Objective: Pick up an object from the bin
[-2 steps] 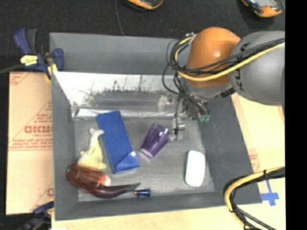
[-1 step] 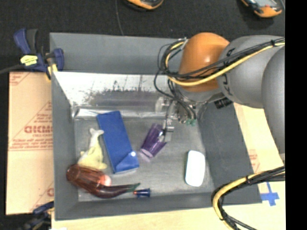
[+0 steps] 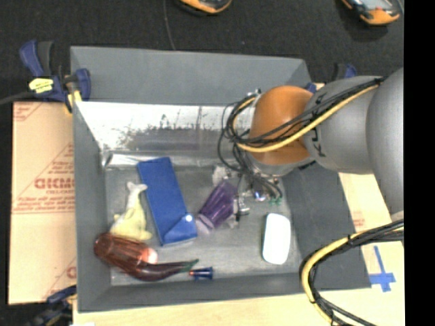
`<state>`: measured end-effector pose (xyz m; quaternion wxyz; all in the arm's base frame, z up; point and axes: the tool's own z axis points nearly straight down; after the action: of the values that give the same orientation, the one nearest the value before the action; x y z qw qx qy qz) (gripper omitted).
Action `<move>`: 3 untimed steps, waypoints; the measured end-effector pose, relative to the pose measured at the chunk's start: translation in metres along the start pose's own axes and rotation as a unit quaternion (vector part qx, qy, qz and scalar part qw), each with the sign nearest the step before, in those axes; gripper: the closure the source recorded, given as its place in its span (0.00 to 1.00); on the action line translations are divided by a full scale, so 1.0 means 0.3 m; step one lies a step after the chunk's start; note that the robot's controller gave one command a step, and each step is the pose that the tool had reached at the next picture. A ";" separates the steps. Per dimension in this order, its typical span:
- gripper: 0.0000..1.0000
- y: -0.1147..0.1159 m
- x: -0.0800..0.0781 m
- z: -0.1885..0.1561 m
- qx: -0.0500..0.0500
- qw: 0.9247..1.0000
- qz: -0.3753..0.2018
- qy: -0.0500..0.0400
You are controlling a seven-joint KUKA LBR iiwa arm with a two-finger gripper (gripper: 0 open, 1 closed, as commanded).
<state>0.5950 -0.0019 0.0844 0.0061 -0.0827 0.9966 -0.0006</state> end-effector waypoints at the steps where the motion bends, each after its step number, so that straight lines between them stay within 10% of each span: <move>1: 1.00 0.117 -0.074 0.047 0.000 1.000 -0.024 -0.004; 3: 1.00 0.115 -0.054 -0.001 -0.001 1.000 -0.025 0.002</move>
Offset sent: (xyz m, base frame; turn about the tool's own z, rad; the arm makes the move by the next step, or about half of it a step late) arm 0.0000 0.0000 0.0000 0.0000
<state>0.6053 0.0349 0.0849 0.0044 -0.1076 0.9942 0.0000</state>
